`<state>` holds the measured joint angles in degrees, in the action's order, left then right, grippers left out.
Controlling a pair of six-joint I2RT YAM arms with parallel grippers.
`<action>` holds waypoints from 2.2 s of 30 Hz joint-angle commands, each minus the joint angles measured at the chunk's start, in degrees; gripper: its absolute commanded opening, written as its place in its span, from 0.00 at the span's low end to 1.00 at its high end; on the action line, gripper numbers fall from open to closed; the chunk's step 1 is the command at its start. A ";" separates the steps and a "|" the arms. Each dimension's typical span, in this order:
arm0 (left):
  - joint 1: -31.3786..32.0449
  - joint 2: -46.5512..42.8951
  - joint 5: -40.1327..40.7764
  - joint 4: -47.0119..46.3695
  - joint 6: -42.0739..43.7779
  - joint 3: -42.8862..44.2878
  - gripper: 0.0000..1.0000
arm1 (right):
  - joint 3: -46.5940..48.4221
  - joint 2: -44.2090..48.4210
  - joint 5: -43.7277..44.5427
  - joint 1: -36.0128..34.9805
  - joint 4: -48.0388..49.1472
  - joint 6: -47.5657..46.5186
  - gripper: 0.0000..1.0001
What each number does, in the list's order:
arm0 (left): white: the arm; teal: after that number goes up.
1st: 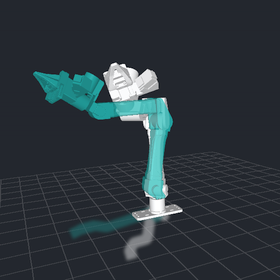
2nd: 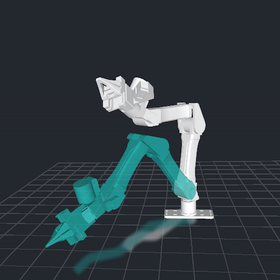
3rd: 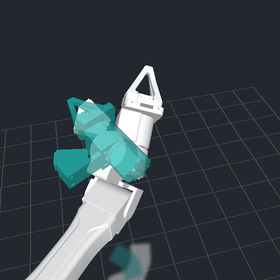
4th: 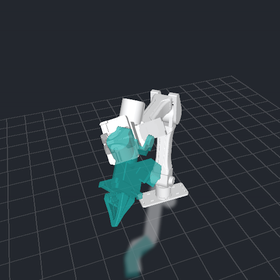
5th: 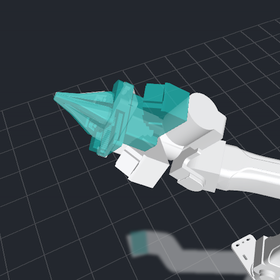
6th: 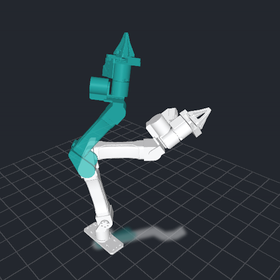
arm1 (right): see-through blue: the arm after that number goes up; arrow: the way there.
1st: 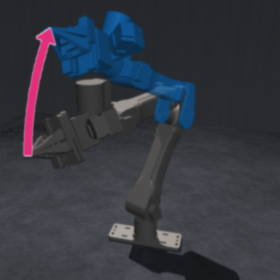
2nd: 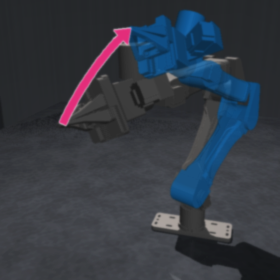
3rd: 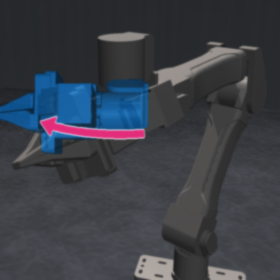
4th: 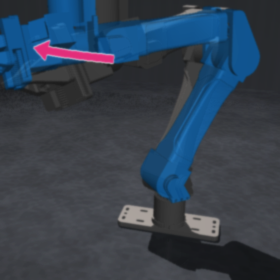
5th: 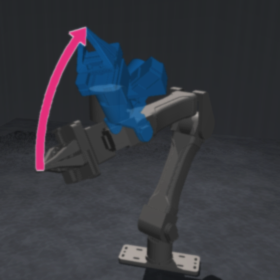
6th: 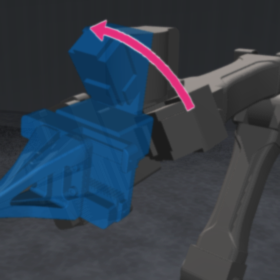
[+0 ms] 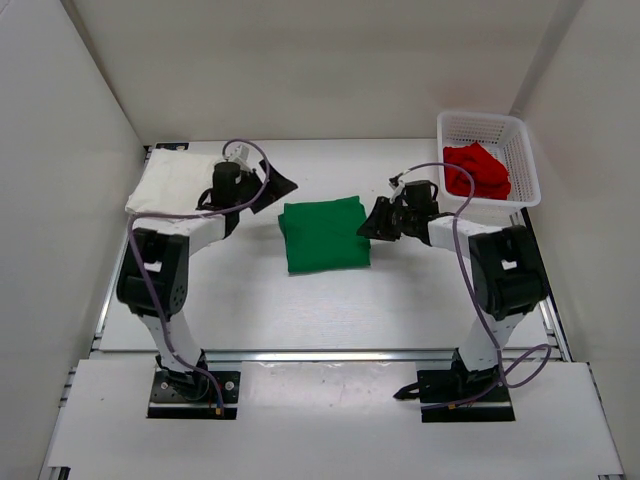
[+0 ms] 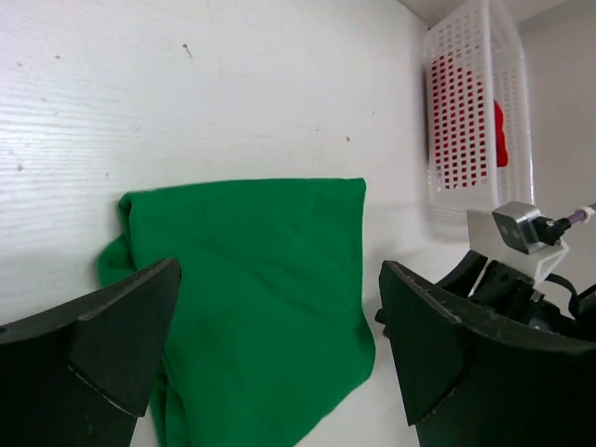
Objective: Fold and stack the t-shirts
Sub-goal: Put the neatly folded tshirt into the corner of the board with the left arm
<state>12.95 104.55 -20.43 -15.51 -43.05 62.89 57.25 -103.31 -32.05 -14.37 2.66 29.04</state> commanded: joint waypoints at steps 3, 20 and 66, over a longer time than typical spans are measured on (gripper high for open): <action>-1.53 -11.10 2.56 2.84 4.28 -12.32 0.68 | -6.61 10.47 1.28 -1.97 6.91 3.21 0.48; 7.70 -0.24 6.98 4.70 5.87 -14.92 0.54 | -23.15 24.38 1.29 -3.82 12.20 4.10 0.53; -32.57 -15.85 7.30 7.07 1.20 -9.78 0.99 | -21.49 21.39 6.01 -8.04 8.95 0.94 0.78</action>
<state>-24.27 98.08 -16.69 -3.86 -43.55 56.80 34.61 -84.01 -31.18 -21.54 12.29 32.56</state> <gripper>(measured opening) 0.980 0.715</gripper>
